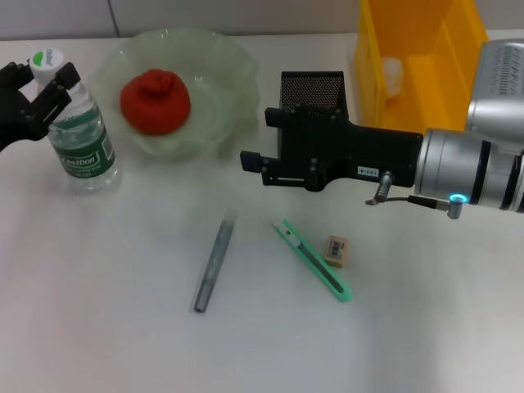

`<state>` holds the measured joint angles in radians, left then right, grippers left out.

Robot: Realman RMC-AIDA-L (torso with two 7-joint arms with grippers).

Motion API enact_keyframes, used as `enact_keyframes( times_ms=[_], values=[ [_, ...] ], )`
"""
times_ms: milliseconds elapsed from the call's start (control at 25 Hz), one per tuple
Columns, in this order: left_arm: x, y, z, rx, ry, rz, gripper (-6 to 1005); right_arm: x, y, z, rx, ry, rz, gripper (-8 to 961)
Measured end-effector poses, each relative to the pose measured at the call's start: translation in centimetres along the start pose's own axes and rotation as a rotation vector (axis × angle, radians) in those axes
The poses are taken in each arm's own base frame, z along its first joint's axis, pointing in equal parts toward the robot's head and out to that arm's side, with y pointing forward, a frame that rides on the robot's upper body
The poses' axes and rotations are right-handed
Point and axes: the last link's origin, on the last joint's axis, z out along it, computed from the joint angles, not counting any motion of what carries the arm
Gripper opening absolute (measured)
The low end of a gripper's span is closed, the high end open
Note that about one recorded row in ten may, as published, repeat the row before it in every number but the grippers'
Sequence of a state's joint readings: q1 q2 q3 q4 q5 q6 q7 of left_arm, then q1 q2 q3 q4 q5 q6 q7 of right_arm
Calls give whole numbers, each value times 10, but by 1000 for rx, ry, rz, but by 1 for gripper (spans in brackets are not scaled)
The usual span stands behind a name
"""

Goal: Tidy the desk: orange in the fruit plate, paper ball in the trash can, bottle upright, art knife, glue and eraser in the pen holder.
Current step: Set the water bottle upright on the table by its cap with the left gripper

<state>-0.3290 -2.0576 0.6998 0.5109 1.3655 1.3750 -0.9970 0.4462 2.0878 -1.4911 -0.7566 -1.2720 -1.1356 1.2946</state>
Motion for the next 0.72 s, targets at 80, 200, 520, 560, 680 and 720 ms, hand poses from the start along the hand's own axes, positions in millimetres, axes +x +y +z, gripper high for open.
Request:
enact_keyframes(
  times_ms=[80,200,520,560,680,720],
  values=[
    [0,0,0,4,2,-1,496,0,0,0,1,-1,1,800],
    [0,-1,0,8,0,-2,499,-1,-1,0,3,-6,4,800],
    [-1,-1,-1,12,-3,-4,509,-1,-1,0,3,-6,3,799],
    [-1,-1,-1,12,0,-3,510,-1,-1,0,3,-6,3,799],
    [-1,-1,-1,13,0,-5,514,-1,-1,0,3,-6,3,799],
    [-2,0,-1,13,-1,-7,515,-1,-1,0,3,-6,3,799]
  ],
)
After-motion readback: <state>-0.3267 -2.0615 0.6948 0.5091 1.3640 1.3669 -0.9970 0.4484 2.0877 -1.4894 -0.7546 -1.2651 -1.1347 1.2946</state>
